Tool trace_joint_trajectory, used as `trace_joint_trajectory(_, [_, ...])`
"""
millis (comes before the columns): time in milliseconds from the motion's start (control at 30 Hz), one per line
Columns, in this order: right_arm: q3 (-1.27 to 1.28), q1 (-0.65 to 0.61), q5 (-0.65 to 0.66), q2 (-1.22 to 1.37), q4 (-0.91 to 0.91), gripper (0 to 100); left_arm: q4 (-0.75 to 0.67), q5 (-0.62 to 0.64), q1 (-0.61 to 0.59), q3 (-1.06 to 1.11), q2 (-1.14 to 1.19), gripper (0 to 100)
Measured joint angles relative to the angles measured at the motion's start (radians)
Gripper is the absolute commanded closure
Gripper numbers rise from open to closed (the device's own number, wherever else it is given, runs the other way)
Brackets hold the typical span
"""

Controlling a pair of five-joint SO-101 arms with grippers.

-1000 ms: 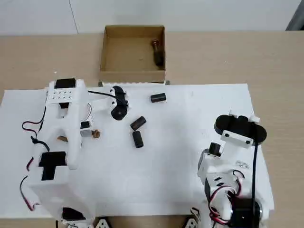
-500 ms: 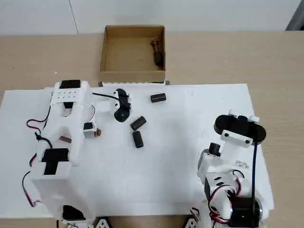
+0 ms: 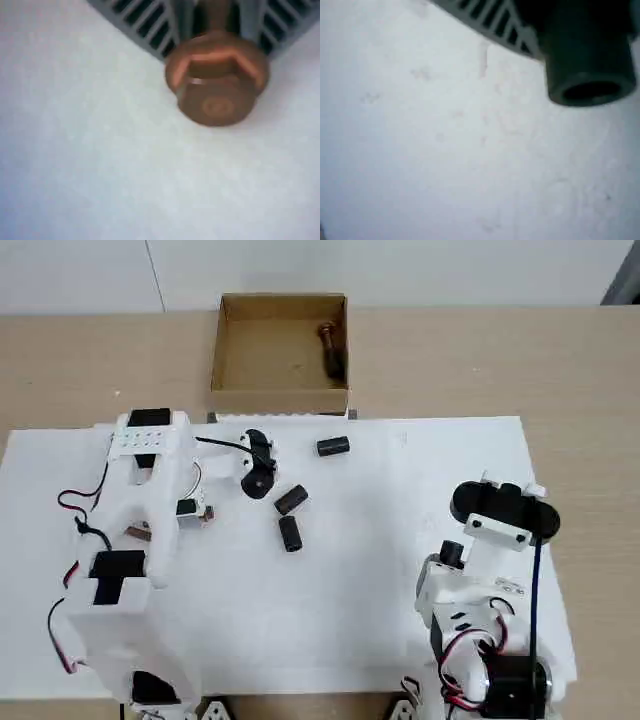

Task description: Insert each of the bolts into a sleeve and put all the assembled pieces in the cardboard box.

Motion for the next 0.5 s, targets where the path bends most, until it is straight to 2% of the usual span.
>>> trace_joint_trajectory(300, [-0.133,0.000,0.000,-0.009,0.003,99.5,0.153,0.005,0.109,-0.043,-0.221,100])
trace_joint_trajectory(433, [-0.209,0.000,0.000,-0.011,0.048,99.5,0.170,0.089,0.175,-0.081,-0.328,100])
trace_joint_trajectory(500, [-0.244,0.000,0.000,-0.011,0.072,99.5,0.175,0.176,0.212,-0.095,-0.379,99])
